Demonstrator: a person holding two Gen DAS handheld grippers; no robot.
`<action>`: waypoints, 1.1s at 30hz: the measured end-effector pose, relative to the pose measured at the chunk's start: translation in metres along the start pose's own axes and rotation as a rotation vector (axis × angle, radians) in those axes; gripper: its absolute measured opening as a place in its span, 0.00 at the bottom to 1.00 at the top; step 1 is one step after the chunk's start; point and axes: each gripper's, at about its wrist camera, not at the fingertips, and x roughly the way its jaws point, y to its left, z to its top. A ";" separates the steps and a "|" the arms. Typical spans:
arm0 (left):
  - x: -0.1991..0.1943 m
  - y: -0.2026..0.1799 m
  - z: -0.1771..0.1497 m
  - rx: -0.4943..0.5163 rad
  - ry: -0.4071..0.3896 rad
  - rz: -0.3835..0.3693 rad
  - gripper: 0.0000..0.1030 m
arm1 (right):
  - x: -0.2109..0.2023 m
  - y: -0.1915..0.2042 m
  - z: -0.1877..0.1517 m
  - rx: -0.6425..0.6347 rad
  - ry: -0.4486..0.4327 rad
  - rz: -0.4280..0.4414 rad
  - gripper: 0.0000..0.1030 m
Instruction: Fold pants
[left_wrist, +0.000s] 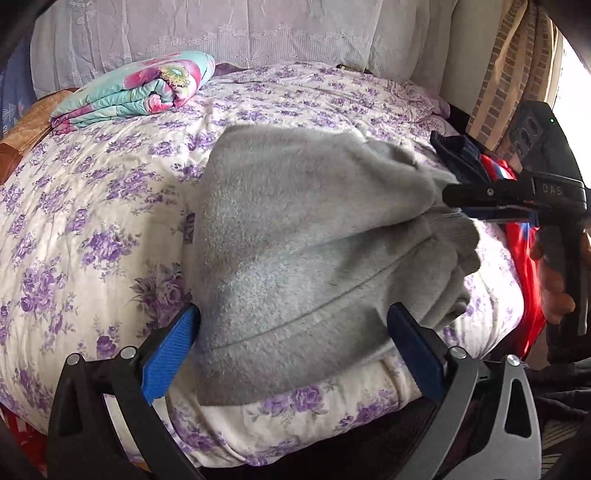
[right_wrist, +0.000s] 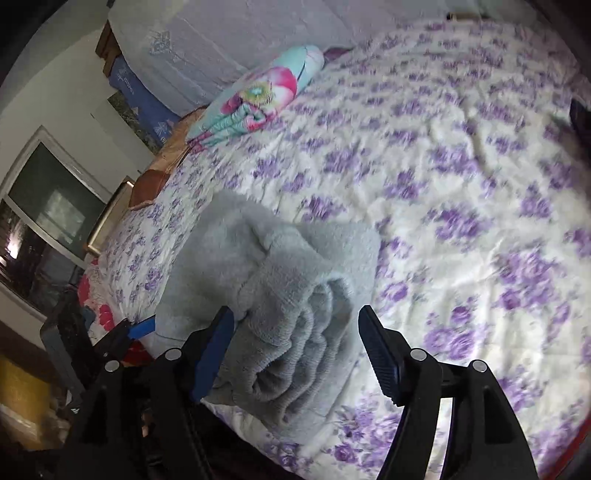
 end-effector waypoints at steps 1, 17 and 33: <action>-0.010 -0.003 0.001 0.010 -0.023 -0.008 0.95 | -0.019 0.008 0.006 -0.034 -0.063 -0.035 0.70; 0.038 -0.056 -0.018 0.239 -0.022 0.043 0.95 | 0.090 0.032 0.033 -0.164 0.160 -0.080 0.69; 0.028 -0.011 -0.031 0.033 0.007 -0.131 0.95 | 0.233 0.114 0.088 -0.230 0.445 0.017 0.70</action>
